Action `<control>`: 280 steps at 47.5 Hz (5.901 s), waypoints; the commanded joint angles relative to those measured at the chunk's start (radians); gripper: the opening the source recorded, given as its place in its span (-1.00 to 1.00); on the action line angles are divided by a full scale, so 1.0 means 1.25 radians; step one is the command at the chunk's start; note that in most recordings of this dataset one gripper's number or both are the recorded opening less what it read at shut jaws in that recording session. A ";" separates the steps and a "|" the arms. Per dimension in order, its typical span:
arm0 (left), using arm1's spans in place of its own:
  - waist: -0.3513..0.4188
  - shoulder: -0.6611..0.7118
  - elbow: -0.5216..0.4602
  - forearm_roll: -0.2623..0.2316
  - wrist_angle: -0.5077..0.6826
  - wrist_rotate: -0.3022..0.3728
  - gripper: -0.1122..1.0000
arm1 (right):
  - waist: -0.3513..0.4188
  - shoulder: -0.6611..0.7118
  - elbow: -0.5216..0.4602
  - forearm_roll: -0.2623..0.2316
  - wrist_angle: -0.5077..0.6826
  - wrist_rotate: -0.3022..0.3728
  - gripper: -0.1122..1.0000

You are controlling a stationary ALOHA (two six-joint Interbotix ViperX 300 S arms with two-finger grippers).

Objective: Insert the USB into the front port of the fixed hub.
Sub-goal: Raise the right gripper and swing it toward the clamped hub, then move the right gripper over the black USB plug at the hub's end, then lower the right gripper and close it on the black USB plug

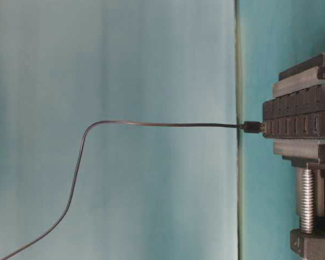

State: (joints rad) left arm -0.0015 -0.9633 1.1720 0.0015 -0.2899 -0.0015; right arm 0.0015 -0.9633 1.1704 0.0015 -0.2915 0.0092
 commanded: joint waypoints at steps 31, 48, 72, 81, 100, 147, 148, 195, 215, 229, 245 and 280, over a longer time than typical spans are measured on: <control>0.001 0.079 -0.025 0.006 0.038 -0.007 -0.80 | -0.026 0.028 0.042 0.061 0.088 0.110 -0.78; -0.001 0.101 -0.052 0.006 0.133 -0.009 -0.80 | -0.040 0.048 -0.031 0.037 0.307 0.109 -0.78; -0.005 0.119 -0.092 0.006 0.226 -0.022 -0.80 | -0.060 0.172 -0.113 0.010 0.415 0.106 -0.78; -0.004 0.121 -0.107 0.006 0.263 -0.023 -0.80 | -0.072 0.226 -0.136 -0.006 0.426 0.104 -0.78; -0.004 0.121 -0.117 0.006 0.325 -0.026 -0.80 | -0.113 0.339 -0.218 -0.032 0.448 0.063 -0.78; -0.006 0.117 -0.110 0.007 0.325 -0.036 -0.80 | -0.167 0.605 -0.379 -0.032 0.416 -0.092 -0.78; -0.006 0.118 -0.109 0.006 0.325 -0.036 -0.80 | -0.168 0.610 -0.383 -0.032 0.414 -0.093 -0.78; -0.006 0.115 -0.103 0.007 0.325 -0.037 -0.80 | -0.180 0.733 -0.458 -0.032 0.394 -0.099 -0.78; -0.009 0.115 -0.103 0.007 0.325 -0.038 -0.80 | -0.182 0.746 -0.466 -0.032 0.389 -0.098 -0.63; -0.009 0.115 -0.102 0.006 0.325 -0.038 -0.80 | -0.182 0.751 -0.482 -0.032 0.389 -0.097 0.29; -0.009 0.115 -0.102 0.006 0.325 -0.038 -0.80 | -0.180 0.793 -0.515 -0.032 0.388 -0.097 0.53; -0.009 0.114 -0.102 0.007 0.325 -0.040 -0.80 | -0.180 0.836 -0.542 -0.032 0.388 -0.098 0.51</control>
State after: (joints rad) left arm -0.0107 -0.8222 1.0554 0.0092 0.1212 -0.0506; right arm -0.2240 0.0966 0.5154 -0.0368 0.2010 -0.1028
